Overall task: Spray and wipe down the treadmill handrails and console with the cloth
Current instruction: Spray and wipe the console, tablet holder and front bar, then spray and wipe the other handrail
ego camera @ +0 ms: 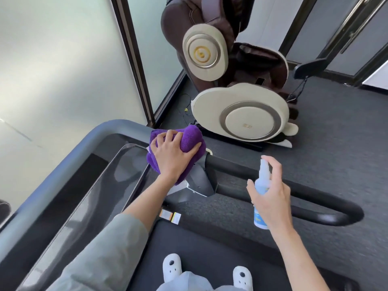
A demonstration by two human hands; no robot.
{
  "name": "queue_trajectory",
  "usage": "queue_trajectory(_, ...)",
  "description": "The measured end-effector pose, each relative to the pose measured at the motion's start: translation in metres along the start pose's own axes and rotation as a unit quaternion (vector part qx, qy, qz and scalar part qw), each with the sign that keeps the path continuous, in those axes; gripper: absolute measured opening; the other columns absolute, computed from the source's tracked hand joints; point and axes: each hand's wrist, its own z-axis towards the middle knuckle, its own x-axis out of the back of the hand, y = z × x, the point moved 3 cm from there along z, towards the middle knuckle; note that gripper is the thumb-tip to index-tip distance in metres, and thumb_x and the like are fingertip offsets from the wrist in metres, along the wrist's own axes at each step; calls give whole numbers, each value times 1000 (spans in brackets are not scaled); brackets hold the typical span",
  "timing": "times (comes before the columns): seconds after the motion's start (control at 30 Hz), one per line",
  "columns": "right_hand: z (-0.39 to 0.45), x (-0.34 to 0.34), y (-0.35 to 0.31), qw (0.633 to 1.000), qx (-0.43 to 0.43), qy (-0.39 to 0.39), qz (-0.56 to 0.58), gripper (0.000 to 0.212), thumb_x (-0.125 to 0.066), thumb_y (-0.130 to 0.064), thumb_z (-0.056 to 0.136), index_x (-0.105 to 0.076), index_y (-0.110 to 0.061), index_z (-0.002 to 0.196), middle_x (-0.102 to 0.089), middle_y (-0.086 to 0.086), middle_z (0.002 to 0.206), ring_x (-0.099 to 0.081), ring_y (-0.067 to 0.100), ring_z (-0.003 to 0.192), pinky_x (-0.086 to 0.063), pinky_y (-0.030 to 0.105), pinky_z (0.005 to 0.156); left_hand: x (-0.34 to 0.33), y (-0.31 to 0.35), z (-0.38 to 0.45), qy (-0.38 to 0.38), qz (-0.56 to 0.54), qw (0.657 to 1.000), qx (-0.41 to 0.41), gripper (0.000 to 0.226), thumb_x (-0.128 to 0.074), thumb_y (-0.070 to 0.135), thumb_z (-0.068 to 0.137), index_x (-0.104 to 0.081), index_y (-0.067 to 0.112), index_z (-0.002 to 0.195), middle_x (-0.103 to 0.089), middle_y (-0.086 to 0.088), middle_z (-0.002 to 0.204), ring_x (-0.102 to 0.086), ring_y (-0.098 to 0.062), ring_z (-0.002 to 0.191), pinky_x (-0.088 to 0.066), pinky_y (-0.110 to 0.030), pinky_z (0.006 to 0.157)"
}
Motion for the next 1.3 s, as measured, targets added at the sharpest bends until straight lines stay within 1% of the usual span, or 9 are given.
queue_trajectory(0.07, 0, 12, 9, 999, 36, -9, -2, 66, -73, -9, 84, -39, -37, 134, -65, -13, 108, -60, 23, 76, -41, 27, 72, 1, 1, -7, 13, -21, 999, 23, 47, -54, 73, 79, -64, 29, 94, -59, 10, 110, -46, -24, 106, -30, -45, 95)
queue_trajectory(0.27, 13, 52, 44, 994, 95, -58, 22, 79, -70, 1, 79, -42, -41, 139, -57, -35, 96, -53, 13, 71, -36, 9, 72, 4, 25, -65, 109, -138, 974, 142, 42, -66, 57, 81, -64, 20, 100, -58, 9, 105, -46, -25, 103, -37, -44, 91)
queue_trajectory(0.4, 38, 81, 64, 983, 139, -115, 43, 80, -67, -1, 80, -35, -46, 137, -63, -20, 104, -51, 0, 78, -36, 16, 72, 3, 53, -103, 141, -181, 949, 215, 42, -66, 58, 81, -64, 21, 101, -60, 7, 106, -47, -22, 102, -39, -45, 94)
queue_trajectory(0.47, 55, 88, 71, 979, 145, -140, 40, 75, -66, -3, 80, -36, -43, 136, -58, -21, 88, -54, 0, 79, -35, 21, 67, 3, 63, -118, 156, -197, 936, 246, 46, -64, 60, 79, -64, 21, 103, -62, 5, 107, -49, -22, 103, -39, -43, 95)
queue_trajectory(0.6, 77, 85, 67, 965, 171, -198, 8, 66, -67, -5, 82, -36, -39, 129, -54, -11, 71, -54, 24, 64, -36, 30, 64, 11, 70, -146, 195, -282, 888, 307, 27, -65, 65, 73, -60, 41, 86, -64, 5, 95, -57, -25, 100, -46, -48, 93)
queue_trajectory(0.73, 80, 61, 58, 933, 199, -300, -19, 65, -60, -4, 83, -35, -42, 128, -51, -4, 67, -60, 35, 63, -55, 42, 68, 18, 72, -158, 214, -292, 874, 324, 24, -64, 67, 72, -56, 46, 81, -64, 11, 93, -57, -25, 104, -47, -47, 94)
queue_trajectory(1.0, 94, 26, 34, 903, 302, -278, -126, 64, -60, -8, 82, -35, -34, 135, -51, 2, 76, -48, 33, 66, -37, 33, 60, 25, 73, -168, 235, -306, 865, 322, 40, -66, 62, 73, -60, 23, 82, -64, -3, 85, -58, -26, 86, -49, -48, 84)
queue_trajectory(1.17, 98, 19, 22, 915, 307, -241, -99, 62, -61, -3, 82, -41, -26, 137, -55, 8, 72, -44, 35, 63, -44, 41, 60, 22, 66, -177, 224, -318, 853, 347, 40, -65, 64, 72, -63, 28, 90, -66, -1, 94, -58, -30, 101, -47, -49, 91)
queue_trajectory(1.3, 98, 20, 28, 908, 324, -235, -125, 63, -60, -6, 82, -34, -33, 133, -53, 6, 71, -42, 34, 63, -37, 37, 59, 24, 65, -178, 237, -321, 849, 347, 32, -66, 63, 71, -60, 33, 80, -66, -1, 88, -60, -24, 89, -50, -42, 85)
